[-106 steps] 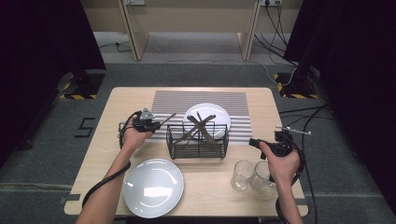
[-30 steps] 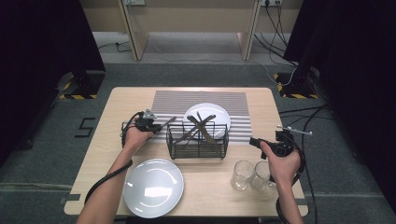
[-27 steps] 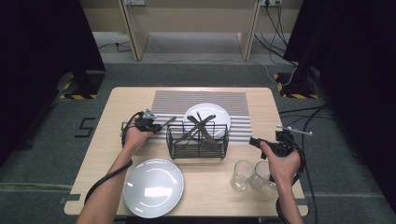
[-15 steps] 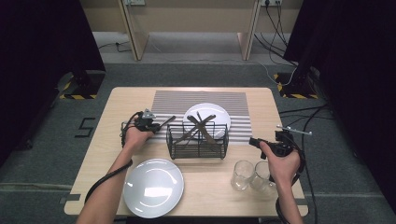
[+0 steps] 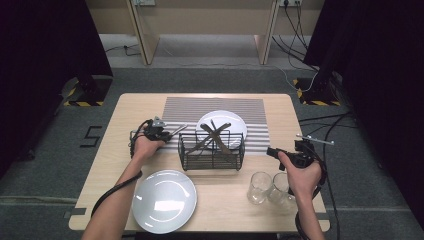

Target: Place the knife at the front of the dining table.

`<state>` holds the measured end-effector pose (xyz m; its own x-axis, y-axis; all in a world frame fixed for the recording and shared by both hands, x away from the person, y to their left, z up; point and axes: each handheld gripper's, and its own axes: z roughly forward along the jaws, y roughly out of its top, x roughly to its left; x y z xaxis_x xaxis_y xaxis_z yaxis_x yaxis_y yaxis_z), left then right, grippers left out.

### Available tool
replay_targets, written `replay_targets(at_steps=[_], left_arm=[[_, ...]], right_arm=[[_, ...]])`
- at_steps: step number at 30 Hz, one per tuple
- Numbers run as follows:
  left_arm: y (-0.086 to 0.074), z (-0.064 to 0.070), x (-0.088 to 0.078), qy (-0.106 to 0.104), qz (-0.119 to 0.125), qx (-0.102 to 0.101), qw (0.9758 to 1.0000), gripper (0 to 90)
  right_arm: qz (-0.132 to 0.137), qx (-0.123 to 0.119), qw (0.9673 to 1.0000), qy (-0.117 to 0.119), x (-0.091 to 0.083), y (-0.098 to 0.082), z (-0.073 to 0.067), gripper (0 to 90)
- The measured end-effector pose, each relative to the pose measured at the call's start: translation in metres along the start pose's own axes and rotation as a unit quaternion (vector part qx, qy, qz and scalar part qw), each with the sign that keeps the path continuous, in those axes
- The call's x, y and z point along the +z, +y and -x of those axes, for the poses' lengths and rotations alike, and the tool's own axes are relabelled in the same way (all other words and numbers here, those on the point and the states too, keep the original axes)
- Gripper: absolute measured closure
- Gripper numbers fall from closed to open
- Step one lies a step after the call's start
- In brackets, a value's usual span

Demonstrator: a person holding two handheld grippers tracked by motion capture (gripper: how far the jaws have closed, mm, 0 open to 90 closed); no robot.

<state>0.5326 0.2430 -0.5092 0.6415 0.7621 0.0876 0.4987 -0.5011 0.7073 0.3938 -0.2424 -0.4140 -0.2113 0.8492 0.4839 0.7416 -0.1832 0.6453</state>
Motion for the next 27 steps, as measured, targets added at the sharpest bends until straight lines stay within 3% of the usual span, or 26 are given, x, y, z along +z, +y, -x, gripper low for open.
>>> replay_targets(at_steps=[3,4,7,8,15,27], left_arm=[[-0.001,-0.001,0.0,0.009,0.003,-0.004,0.9999,69.2],[-0.001,-0.001,0.0,0.012,0.004,-0.008,0.9999,63.0],[-0.001,-0.001,-0.001,0.012,0.003,-0.012,0.9999,57.6],[-0.001,-0.001,-0.002,0.016,0.004,-0.016,0.9997,51.8],[-0.001,0.0,-0.009,0.017,0.0,-0.02,0.9997,40.5],[-0.004,-0.001,-0.033,0.021,-0.002,-0.003,0.9998,36.9]], right_arm=[[0.0,0.0,1.0,0.0,0.0,0.0,0.0,55.3],[0.0,0.0,1.0,0.0,0.0,0.0,0.0,55.3],[0.0,0.0,1.0,-0.001,0.0,0.0,0.0,55.3],[-0.001,0.0,1.0,-0.001,0.0,0.0,0.0,55.3],[-0.001,0.0,1.0,-0.001,0.0,0.0,0.0,55.3],[0.0,0.0,1.0,-0.001,0.0,0.0,0.0,55.2]])
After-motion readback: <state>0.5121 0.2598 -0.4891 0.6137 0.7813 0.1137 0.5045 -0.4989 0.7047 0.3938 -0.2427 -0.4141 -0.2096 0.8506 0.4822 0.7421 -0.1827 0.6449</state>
